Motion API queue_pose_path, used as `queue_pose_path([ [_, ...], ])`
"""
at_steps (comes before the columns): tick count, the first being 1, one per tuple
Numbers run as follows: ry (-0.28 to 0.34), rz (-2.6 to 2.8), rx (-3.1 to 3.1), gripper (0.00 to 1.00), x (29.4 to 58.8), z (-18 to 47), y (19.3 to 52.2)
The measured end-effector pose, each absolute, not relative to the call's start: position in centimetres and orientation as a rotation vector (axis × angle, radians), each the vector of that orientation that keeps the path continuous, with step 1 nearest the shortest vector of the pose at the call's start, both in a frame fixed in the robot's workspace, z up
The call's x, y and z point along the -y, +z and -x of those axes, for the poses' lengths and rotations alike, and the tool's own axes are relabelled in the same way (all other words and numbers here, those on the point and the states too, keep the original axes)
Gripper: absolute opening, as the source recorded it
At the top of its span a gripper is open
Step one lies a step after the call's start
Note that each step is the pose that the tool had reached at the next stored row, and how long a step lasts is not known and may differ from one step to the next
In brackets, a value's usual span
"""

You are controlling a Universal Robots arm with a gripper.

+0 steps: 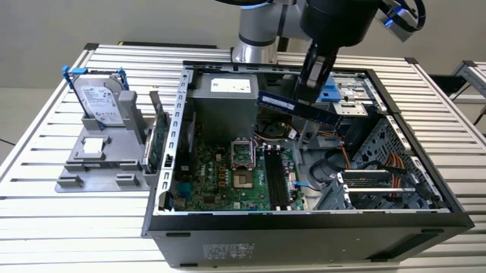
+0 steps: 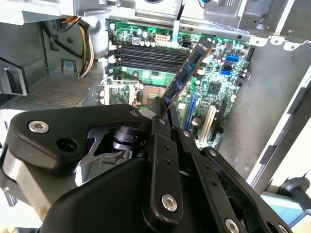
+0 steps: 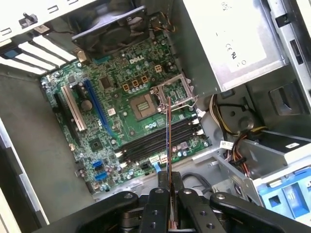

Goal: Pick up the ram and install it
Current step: 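Insert the ram into the slot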

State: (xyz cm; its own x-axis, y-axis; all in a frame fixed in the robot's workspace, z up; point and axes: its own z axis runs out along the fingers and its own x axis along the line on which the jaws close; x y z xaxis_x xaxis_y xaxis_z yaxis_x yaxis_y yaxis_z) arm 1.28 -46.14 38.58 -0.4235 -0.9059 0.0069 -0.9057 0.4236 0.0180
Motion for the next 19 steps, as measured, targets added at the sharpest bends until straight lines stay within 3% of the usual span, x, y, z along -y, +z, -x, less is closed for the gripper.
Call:
queue_pose_path([
  [19,-0.02,-1.465,2.763,0.0,46.08,-1.54,38.52],
])
